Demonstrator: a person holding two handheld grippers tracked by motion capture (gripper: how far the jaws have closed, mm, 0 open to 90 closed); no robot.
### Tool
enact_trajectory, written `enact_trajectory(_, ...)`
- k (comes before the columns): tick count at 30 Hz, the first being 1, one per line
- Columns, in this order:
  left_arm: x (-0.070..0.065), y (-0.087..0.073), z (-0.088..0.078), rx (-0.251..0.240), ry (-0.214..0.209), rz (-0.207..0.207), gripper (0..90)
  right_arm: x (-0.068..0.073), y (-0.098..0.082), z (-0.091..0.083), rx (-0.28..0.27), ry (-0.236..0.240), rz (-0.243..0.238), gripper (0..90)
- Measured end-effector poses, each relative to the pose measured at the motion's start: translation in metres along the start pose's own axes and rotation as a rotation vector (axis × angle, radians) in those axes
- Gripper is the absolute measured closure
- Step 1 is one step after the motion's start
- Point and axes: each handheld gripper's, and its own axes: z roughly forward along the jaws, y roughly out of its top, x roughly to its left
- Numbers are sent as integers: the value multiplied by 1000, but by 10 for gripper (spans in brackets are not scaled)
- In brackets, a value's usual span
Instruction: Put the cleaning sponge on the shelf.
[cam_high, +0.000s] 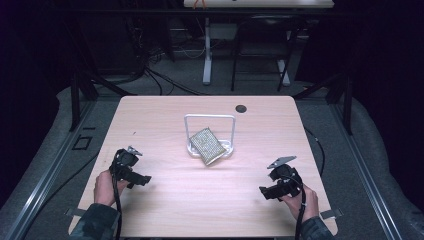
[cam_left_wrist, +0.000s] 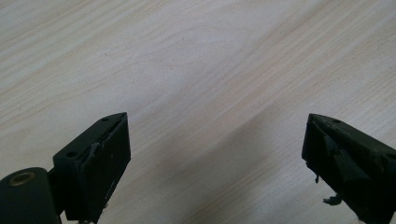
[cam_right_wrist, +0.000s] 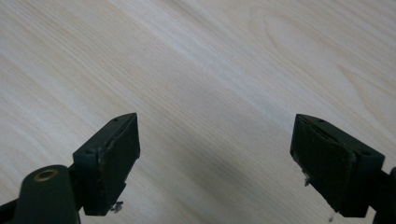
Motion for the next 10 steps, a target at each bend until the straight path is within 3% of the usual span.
enact_trajectory(4, 2, -1, 2, 23, 10, -21, 80, -4, 0, -2, -5, 5, 15, 150)
enact_trajectory(10, 5, -2, 0, 2, 3, -33, 80, -4, 0, 1, 16, 1, 4, 151)
